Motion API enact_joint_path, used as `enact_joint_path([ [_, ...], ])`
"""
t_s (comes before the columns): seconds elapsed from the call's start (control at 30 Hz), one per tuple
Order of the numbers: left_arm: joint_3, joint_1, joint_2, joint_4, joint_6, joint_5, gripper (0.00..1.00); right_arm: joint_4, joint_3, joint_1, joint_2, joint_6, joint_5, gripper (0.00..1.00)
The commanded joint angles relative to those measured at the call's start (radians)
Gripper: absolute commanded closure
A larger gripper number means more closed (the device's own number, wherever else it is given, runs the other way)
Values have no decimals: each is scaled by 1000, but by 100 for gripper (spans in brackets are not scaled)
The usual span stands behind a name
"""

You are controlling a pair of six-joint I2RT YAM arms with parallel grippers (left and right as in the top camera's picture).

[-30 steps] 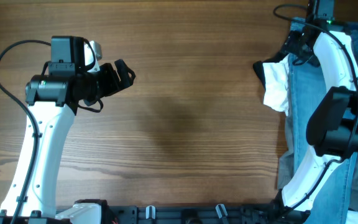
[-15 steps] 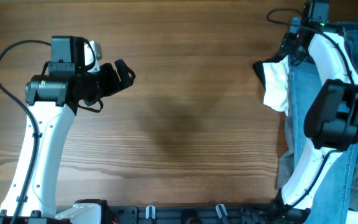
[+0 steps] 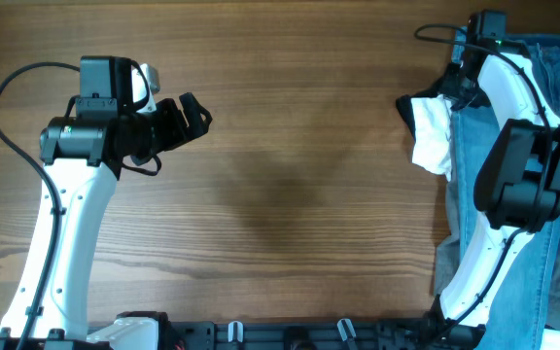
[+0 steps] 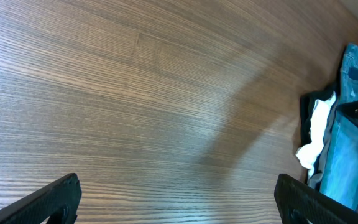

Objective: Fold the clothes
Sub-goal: 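Grasp the waistband of the blue jeans with the right gripper, then lift and drag the jeans leftward across the table with the right gripper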

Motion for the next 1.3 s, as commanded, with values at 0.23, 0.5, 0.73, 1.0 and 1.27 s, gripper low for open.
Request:
enact_joint_path([
  [0.23, 18, -4, 5, -1, 16, -5, 0, -74, 64, -11, -64, 9, 26, 96],
  [0.5, 72, 5, -68, -13, -47, 2, 0, -68, 178, -6, -372, -64, -150, 96],
  [0.73, 247, 113, -235, -76, -148, -2, 0, 5, 244, 140, -658, -106, -612, 96],
  [1.0, 360, 276, -443, -76, -108, -56, 0, -29, 227, 766, -647, -105, -505, 95],
  [1.27, 362, 323, -562, -99, -37, -131, 0, -130, 227, 1100, -491, -95, -162, 32],
])
